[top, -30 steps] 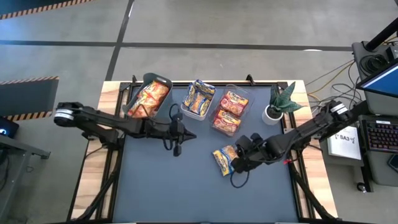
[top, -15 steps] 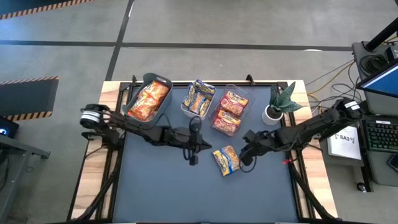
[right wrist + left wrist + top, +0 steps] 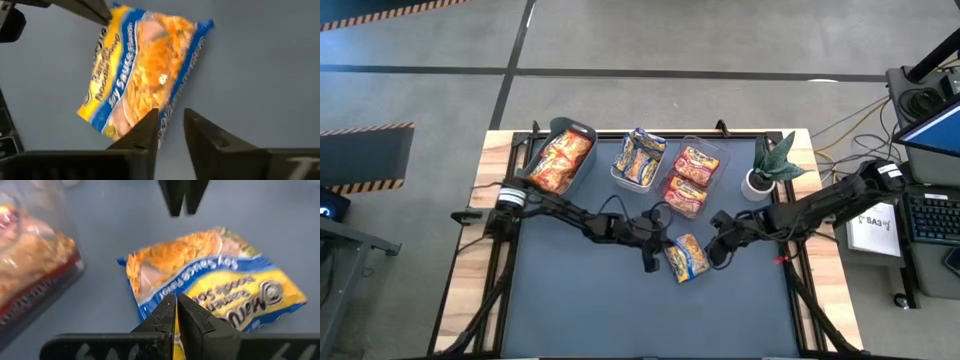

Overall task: Sort Maruchan noodles
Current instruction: Put the blue noodle pack into the white bin

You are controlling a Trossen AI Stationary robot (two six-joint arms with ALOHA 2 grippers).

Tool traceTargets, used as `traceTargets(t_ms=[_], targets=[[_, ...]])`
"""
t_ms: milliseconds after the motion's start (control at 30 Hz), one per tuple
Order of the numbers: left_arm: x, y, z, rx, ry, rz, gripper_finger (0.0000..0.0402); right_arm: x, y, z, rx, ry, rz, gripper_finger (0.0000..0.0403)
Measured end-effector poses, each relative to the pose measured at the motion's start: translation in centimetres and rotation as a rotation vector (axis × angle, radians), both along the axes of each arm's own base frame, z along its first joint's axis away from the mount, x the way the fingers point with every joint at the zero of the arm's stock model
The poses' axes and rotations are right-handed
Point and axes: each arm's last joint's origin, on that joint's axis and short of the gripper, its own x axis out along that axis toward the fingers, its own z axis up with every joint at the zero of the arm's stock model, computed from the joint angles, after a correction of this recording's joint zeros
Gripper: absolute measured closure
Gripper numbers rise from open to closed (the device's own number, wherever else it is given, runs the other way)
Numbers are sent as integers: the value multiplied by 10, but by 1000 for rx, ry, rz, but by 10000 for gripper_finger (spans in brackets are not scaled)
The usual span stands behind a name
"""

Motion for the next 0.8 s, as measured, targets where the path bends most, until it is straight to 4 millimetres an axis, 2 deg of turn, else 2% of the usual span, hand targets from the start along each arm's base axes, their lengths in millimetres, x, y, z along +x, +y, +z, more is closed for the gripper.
traceTargets(t_ms=[100,267,400,567,667,800], targets=[[2,0,-10,1,30,1,402,4,2,-3,25,1,1,270],[0,0,-14,3,46,4,402,7,3,-6,40,1,9,183],[-2,0,-14,3,57,5,402,10,3,-9,45,-1,-27,131],[-5,1,-17,3,70,6,402,18,5,-14,56,-43,-28,102],[-6,1,-18,0,76,8,402,22,6,-20,53,-35,-28,100],[-10,0,-9,0,80,7,402,26,5,-29,44,-17,-33,104]])
